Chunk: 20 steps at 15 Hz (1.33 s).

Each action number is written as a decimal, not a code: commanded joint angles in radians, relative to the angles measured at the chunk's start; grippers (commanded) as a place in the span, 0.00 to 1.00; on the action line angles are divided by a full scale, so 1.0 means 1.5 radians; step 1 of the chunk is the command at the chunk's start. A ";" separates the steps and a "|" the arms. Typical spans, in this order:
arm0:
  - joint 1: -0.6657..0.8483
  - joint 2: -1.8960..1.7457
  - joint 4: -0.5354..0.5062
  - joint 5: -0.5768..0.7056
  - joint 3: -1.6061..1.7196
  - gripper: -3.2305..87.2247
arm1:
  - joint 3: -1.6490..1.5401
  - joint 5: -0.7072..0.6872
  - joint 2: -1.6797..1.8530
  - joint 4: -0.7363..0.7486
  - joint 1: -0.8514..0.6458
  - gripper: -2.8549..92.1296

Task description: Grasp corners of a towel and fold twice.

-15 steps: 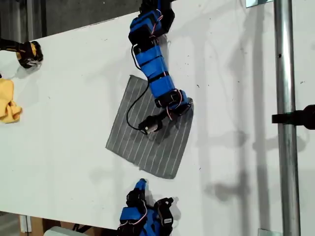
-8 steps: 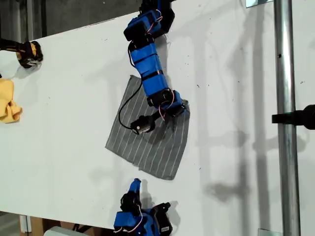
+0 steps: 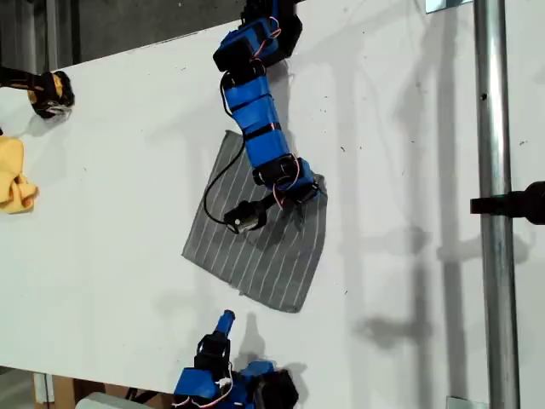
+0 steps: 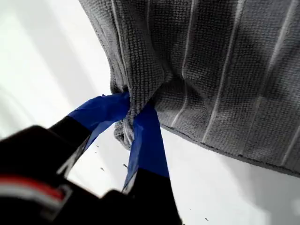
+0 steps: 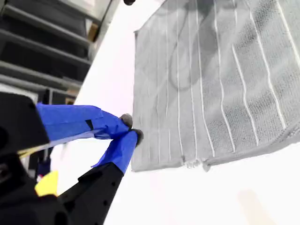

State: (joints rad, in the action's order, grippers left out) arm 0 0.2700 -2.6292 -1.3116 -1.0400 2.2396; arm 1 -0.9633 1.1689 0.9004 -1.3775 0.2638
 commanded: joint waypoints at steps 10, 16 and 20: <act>-0.231 0.291 -0.155 0.103 -0.305 0.03 | -0.008 -0.011 0.067 0.028 -0.006 0.03; -0.197 0.311 -0.219 0.012 -0.304 0.40 | -0.017 -0.011 0.069 0.036 -0.007 0.03; -0.194 0.401 -0.198 0.039 -0.281 0.39 | -0.018 -0.011 0.070 0.037 -0.008 0.03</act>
State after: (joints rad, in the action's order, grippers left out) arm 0 -0.0399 -2.0509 -1.6183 -0.9910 1.8254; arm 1 -0.9971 1.1689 0.9004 -1.3376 0.2638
